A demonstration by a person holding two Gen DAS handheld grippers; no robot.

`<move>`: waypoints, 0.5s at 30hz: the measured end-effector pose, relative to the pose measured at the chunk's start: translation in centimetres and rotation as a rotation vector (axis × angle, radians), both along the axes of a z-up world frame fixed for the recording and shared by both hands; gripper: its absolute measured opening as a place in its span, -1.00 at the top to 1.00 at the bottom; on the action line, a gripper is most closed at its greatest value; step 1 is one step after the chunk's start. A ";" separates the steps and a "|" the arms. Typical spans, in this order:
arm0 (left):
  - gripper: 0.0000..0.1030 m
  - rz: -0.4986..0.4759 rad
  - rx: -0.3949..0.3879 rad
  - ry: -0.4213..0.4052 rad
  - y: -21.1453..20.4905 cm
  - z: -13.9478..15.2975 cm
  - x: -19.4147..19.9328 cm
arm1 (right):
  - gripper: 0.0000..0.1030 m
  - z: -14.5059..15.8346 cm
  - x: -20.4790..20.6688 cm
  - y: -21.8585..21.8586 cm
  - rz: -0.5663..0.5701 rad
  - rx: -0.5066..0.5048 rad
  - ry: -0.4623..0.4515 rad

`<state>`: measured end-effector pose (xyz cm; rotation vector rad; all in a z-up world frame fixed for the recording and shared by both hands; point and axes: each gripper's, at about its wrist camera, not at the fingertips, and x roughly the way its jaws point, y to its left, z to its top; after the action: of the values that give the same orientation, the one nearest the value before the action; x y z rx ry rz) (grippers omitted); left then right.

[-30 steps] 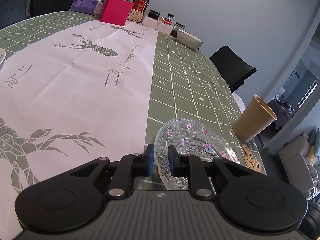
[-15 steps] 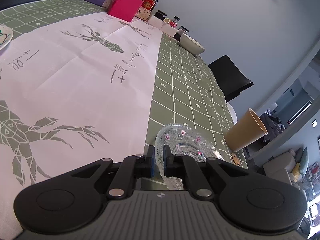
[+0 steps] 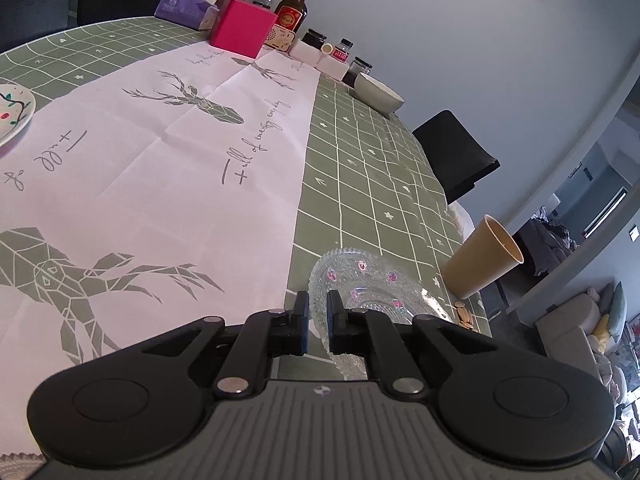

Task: Organize plates and bowls
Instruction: 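Lift the second glass plate with both grippers, then carry the glass plate onto the first glass plate and open both grippers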

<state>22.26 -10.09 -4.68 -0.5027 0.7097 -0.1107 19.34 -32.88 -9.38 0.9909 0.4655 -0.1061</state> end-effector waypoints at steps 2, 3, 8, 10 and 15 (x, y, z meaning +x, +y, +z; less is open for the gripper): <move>0.83 0.007 0.006 0.008 0.1 0.4 -0.7 | 0.90 0.5 -0.4 0.1 0.004 -0.002 -0.001; 0.82 0.008 0.018 0.008 0.1 0.7 -1.1 | 0.90 0.8 -0.6 0.2 0.008 -0.004 0.002; 0.82 0.041 -0.014 0.023 1.4 1.6 -3.2 | 0.90 2.5 -1.5 1.0 0.055 -0.033 0.021; 0.81 0.046 -0.018 0.039 2.0 1.8 -4.0 | 0.90 3.4 -2.1 1.5 0.069 -0.043 0.009; 0.82 0.058 0.027 0.048 2.6 3.0 -6.5 | 0.91 5.0 -3.8 2.6 0.115 -0.076 0.040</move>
<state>15.71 -7.48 -1.69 -0.5009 0.7416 -0.0348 15.56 -30.32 -4.42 0.8864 0.5504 -0.0400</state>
